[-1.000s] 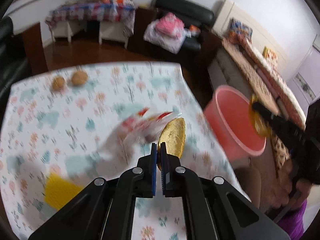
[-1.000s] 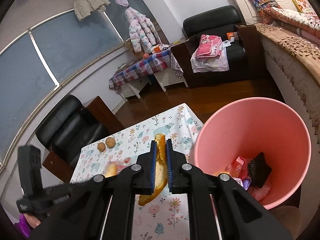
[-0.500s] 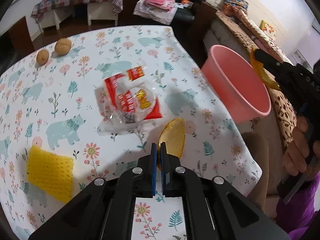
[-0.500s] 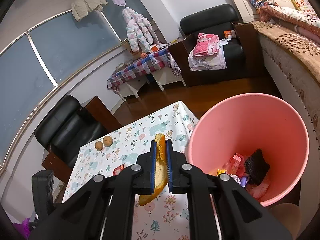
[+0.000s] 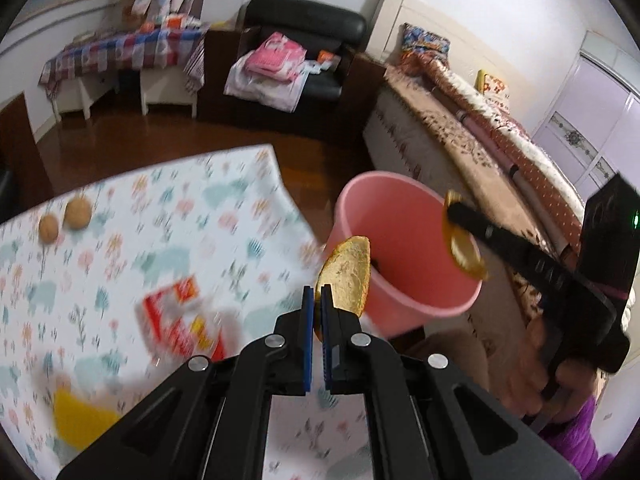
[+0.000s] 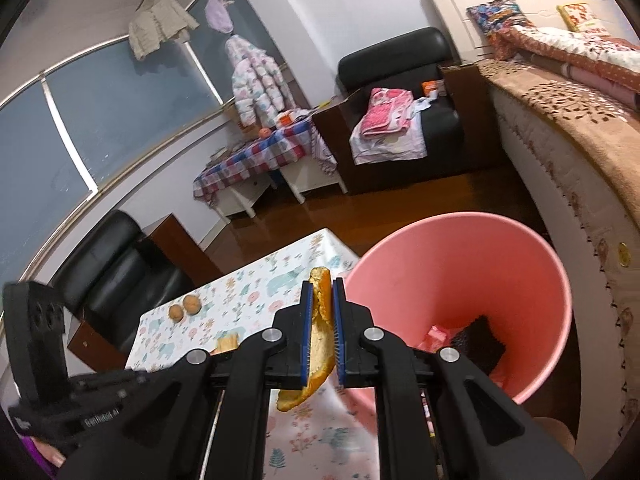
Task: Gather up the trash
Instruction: 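Carry both bread crusts over the pink bucket with both grippers, then open both grippers to drop the bread crusts into the bucket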
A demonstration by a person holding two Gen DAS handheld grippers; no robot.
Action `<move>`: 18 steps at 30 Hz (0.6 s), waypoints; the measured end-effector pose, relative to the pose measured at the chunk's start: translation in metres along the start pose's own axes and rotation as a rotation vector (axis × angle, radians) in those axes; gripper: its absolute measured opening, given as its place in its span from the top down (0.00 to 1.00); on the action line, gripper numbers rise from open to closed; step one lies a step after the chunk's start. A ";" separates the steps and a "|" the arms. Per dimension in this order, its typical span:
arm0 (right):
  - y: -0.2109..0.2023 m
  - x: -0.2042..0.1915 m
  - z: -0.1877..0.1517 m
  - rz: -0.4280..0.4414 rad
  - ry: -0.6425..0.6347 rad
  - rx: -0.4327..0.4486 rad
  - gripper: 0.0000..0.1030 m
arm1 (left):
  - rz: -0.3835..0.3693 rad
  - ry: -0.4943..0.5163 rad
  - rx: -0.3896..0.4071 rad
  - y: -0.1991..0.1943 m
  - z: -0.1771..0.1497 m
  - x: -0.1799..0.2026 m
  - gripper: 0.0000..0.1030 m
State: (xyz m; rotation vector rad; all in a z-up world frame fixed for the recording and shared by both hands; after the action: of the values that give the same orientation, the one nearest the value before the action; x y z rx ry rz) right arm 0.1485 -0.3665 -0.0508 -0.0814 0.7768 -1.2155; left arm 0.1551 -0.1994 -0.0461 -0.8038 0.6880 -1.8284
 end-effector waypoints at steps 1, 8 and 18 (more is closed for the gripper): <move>-0.002 0.005 0.001 -0.008 0.010 0.006 0.91 | -0.004 0.005 0.005 0.002 0.004 0.005 0.97; -0.008 0.034 0.007 -0.036 0.068 0.034 0.91 | -0.023 0.055 0.029 0.021 0.030 0.043 0.97; -0.006 0.066 0.007 -0.071 0.134 0.052 0.90 | -0.027 0.109 -0.002 0.063 0.040 0.081 0.97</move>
State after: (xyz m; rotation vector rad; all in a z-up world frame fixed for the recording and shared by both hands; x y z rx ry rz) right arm 0.1561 -0.4280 -0.0750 0.0151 0.8642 -1.3175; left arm 0.1972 -0.3013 -0.0506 -0.7219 0.7523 -1.9076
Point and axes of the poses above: each gripper's, at about its wrist camera, not at the fingertips, and y roughly the way its jaws point, x to its right, z to its top, the point moved 8 cm from there along y, roughly the way its jaws point, and after that the axes turned 4 degrees about z, right-handed, at the moved point
